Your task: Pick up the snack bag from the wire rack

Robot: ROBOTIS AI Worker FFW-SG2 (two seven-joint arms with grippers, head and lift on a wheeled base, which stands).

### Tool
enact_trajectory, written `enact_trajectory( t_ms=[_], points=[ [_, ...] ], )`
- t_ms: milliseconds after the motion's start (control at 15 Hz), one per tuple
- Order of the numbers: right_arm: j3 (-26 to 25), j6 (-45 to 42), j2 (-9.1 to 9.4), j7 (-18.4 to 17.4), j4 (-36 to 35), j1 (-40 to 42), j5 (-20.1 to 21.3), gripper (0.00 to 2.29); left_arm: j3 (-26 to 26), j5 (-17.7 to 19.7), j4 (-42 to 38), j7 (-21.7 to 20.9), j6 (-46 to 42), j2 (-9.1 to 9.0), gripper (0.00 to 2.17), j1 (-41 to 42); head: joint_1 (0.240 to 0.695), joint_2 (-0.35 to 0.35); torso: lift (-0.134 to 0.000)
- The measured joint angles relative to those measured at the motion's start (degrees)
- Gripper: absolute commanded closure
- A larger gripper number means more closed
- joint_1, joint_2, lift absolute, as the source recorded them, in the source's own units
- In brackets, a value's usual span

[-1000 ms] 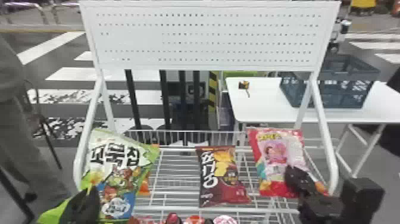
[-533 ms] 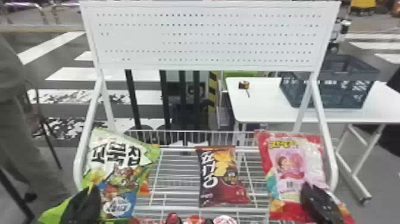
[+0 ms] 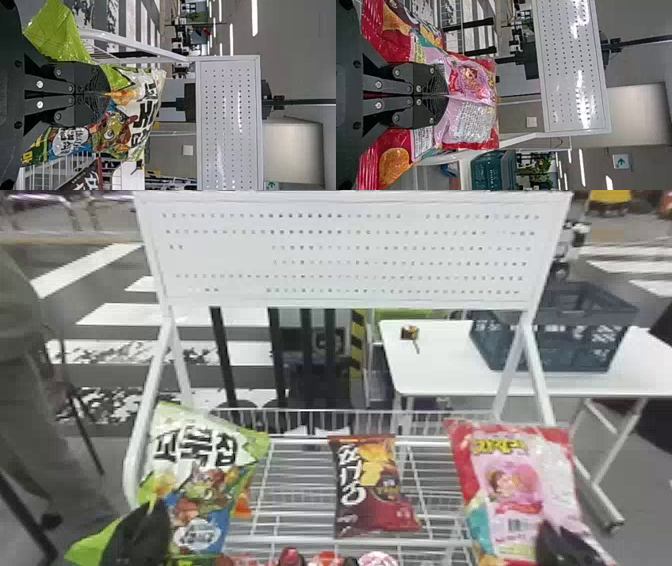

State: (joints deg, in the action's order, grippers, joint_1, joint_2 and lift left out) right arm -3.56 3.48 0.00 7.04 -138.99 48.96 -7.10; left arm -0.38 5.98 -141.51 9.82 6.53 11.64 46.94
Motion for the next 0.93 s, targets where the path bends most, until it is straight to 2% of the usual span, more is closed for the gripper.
enact_trajectory(
  t_ms=[333, 933],
  points=[
    [0.55, 0.94, 0.0, -0.11, -1.9, 1.41, 2.53, 2.22, -0.06, 0.0, -0.25, 0.03, -0.18, 0.13, 1.64, 0.18, 0.499, 0.0, 0.0],
    [0.49, 1.06, 0.0, -0.43, -1.67, 1.5, 2.73, 2.22, 0.1, 0.0, -0.52, 0.13, -0.43, 0.19, 1.64, 0.52, 0.499, 0.0, 0.0]
  ],
)
